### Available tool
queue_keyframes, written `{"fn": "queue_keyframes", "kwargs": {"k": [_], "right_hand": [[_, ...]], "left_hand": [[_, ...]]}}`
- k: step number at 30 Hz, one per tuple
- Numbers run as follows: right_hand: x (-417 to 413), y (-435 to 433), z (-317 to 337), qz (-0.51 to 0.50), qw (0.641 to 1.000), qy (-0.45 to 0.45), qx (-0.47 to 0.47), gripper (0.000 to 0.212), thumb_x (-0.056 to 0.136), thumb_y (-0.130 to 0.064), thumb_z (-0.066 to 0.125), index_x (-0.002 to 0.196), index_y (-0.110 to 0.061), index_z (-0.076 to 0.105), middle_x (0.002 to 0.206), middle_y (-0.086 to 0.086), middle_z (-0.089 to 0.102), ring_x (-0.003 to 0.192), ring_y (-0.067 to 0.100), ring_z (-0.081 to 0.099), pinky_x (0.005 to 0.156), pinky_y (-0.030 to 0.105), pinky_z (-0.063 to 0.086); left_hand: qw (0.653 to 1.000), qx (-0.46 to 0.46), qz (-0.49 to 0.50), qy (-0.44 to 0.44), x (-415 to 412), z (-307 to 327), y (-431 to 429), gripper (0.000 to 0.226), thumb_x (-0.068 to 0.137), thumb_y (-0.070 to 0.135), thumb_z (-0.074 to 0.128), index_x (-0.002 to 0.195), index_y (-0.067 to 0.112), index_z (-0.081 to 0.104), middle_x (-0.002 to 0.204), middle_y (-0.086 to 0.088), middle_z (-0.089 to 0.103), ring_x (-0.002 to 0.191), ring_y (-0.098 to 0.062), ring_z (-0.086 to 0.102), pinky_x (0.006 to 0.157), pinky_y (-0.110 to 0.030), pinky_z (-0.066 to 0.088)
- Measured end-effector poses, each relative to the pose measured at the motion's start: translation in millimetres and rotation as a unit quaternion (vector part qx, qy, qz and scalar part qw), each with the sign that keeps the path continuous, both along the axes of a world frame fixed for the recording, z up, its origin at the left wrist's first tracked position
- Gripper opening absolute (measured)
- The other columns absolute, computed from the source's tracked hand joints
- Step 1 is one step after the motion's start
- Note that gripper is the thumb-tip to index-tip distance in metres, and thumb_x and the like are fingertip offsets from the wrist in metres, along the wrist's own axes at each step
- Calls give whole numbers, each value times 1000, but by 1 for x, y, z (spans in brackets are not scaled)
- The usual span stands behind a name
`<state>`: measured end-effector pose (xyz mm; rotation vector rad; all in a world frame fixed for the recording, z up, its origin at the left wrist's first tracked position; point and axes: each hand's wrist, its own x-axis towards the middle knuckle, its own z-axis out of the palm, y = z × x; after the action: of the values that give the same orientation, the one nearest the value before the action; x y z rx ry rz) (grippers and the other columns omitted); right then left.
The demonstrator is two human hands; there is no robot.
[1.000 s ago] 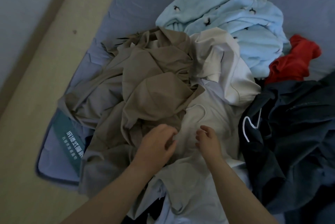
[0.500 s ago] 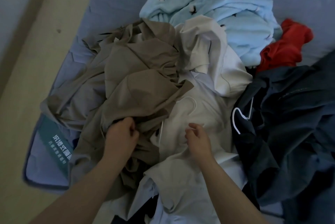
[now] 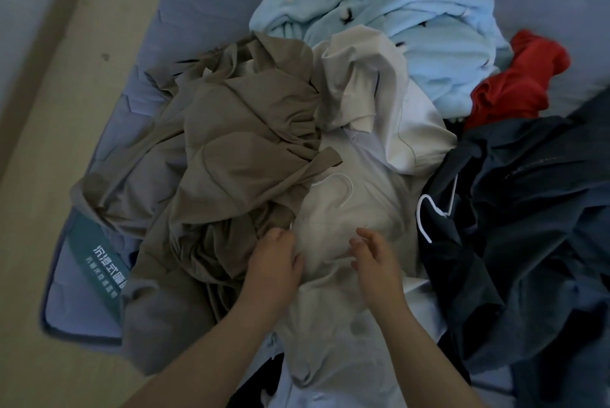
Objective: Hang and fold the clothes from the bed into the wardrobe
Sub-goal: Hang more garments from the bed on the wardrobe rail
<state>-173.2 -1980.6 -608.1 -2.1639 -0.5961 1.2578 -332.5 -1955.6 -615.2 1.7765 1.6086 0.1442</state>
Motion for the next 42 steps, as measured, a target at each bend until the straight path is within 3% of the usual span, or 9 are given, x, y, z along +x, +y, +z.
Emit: {"fn": "queue_keyframes", "kwargs": {"k": [4,8,13,22,26,28,31,36,42], "right_hand": [[9,-8,6,-9,1000,-12,26,22,95,-17,52,115,-20,61,112,3,66,106,21,62,98,50,47],[14,-11,14,-9,999,-16,34,21,95,-16,52,112,-24,62,111,2,66,107,22,61,98,50,47],[23,-16,32,1,998,-37,56,21,96,-15,52,112,-22,63,109,-4,67,103,16,63,97,41,49],[53,-39,58,-25,975,-198,98,21,92,-12,54,92,-28,66,70,-7,64,61,9,58,55,19,46],[69,-45,59,3,932,-351,87,29,86,-7,59,115,-11,62,114,4,59,108,22,52,95,34,42],[80,-42,57,62,940,-330,53,50,85,-10,64,132,-6,50,135,13,48,127,27,42,110,41,33],[96,-27,50,168,944,-284,0,62,88,-20,65,143,-5,39,141,14,46,132,28,41,112,46,28],[118,-5,51,185,949,-255,-33,36,93,-34,57,115,-5,59,107,15,64,103,31,57,92,43,44],[137,-26,93,97,972,-206,49,20,98,-27,50,104,-13,63,93,5,65,88,21,59,74,32,42]], "left_hand": [[983,-60,175,5,17,-8,19,30,89,21,59,108,0,53,110,-20,51,97,-35,53,83,-36,43],[969,-100,218,-54,21,-12,31,24,87,21,63,98,3,52,96,-12,60,91,-32,58,74,-29,40],[971,-89,201,-98,7,-3,19,25,91,14,58,71,10,44,70,-9,64,64,-25,64,63,-39,53],[992,-97,73,-30,13,5,-9,25,92,20,58,70,9,61,71,-4,68,68,-18,62,69,-40,52],[995,-57,40,-69,13,12,-13,14,92,12,56,96,19,67,75,4,69,68,-11,63,70,-33,54],[995,-56,-35,-70,10,15,-13,54,93,13,52,137,41,41,81,13,69,69,-6,61,69,-25,50],[992,-73,-56,-86,12,20,-6,73,91,11,48,137,61,19,82,18,65,69,-1,60,69,-24,50],[990,1,64,-124,31,39,12,7,89,16,56,91,11,60,80,-9,61,72,-23,57,69,-39,50],[983,-7,75,-166,43,92,25,33,92,26,58,69,5,48,60,-15,56,60,-35,56,60,-48,48]]}}
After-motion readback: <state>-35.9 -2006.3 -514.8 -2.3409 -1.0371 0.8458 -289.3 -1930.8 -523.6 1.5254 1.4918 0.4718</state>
